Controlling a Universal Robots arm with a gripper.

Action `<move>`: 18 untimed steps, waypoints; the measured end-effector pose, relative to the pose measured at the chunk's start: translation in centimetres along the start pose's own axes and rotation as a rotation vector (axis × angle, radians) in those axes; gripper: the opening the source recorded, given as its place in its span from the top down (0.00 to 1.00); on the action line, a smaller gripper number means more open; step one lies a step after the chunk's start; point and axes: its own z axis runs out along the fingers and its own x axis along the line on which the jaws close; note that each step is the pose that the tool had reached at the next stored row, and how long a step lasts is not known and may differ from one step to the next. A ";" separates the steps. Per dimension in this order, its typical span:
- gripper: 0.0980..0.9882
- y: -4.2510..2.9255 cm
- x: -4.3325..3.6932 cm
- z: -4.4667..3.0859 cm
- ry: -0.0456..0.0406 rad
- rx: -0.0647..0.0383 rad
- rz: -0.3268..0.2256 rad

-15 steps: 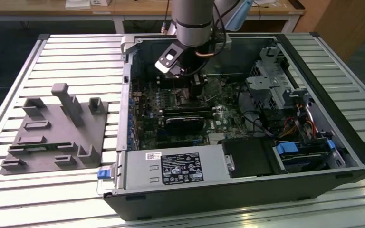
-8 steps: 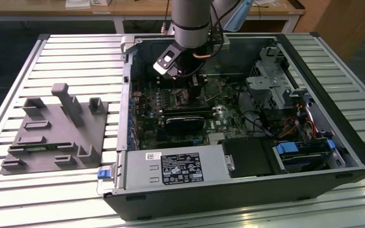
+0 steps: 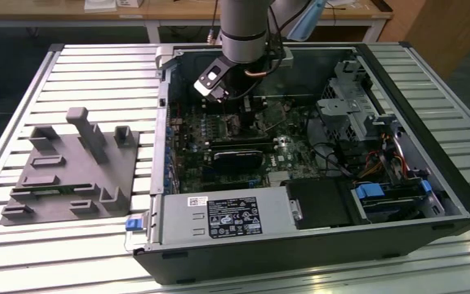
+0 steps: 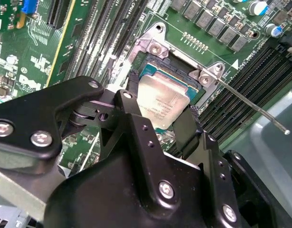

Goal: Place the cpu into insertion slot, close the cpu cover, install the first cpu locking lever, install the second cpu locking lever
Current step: 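Place the cpu into insertion slot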

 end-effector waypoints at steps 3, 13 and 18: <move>0.50 -0.01 0.06 0.12 0.0040 0.000 0.000; 0.50 -0.05 0.08 0.70 0.0067 -0.002 0.000; 0.50 -0.06 0.08 0.87 0.0065 -0.001 0.000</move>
